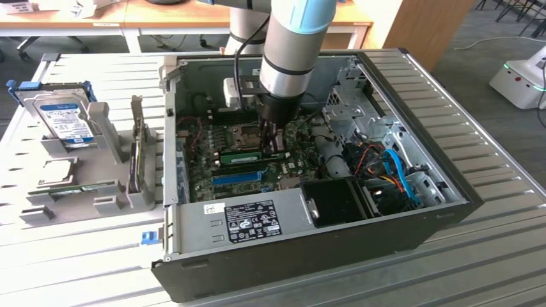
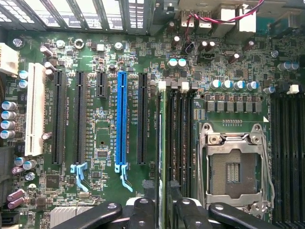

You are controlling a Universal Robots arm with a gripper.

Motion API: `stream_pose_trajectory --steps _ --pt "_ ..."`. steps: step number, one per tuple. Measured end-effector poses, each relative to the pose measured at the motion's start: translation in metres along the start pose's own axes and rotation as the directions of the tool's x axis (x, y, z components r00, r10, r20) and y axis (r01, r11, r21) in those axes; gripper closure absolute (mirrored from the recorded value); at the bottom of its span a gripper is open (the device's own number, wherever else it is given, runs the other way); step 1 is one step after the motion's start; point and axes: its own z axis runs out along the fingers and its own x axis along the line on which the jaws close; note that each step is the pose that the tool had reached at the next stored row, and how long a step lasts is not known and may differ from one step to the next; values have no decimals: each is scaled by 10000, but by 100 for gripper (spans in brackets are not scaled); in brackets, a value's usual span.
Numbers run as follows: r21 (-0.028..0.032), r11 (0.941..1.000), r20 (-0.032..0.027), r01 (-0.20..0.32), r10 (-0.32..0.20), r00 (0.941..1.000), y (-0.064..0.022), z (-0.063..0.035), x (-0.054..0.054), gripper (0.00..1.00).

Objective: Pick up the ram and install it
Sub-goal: 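Insert the ram into the slot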

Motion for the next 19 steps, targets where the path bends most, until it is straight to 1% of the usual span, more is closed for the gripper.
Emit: stream_pose_trajectory --steps 5,8,12,19 --pt "-1 10000 -2 0 0 10000 0 -1 0 75" --pt "0 10000 -2 0 0 10000 2 -24 -1 75" --pt "-1 10000 -1 -1 1 10000 6 -97 -6 75" --pt "0 10000 0 0 0 10000 17 -284 -20 75"
